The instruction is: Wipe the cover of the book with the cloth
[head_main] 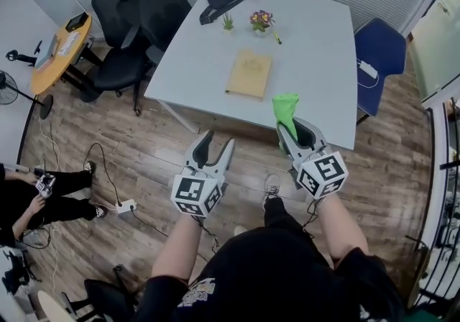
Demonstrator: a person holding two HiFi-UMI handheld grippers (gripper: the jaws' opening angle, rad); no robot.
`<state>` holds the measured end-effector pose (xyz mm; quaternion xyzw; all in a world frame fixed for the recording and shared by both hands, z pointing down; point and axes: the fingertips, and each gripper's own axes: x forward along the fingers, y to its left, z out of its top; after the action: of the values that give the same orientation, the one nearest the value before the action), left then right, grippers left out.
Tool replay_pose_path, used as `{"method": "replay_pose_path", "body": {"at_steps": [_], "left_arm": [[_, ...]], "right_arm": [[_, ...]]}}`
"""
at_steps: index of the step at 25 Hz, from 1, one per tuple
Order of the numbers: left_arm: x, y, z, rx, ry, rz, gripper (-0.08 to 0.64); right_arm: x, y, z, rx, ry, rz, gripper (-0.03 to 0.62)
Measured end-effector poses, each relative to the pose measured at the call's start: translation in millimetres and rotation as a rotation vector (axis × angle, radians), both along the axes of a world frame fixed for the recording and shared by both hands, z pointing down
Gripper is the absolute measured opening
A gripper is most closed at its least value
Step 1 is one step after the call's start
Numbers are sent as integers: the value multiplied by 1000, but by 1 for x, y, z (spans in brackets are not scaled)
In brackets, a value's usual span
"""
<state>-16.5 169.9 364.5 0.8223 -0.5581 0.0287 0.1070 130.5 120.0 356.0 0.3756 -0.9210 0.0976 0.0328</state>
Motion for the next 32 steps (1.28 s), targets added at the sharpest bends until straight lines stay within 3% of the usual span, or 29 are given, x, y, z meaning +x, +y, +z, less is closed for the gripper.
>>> {"method": "replay_pose_path", "body": {"at_steps": [16,32], "left_arm": [[8,-135,-5,-13,-34,-115,209],[2,-206,-1,-17,-44,-111,209]], "right_arm": [[-3,-147,7,-24,-5,-126,104],[-13,-218,5,-8,10,-132,104]]}}
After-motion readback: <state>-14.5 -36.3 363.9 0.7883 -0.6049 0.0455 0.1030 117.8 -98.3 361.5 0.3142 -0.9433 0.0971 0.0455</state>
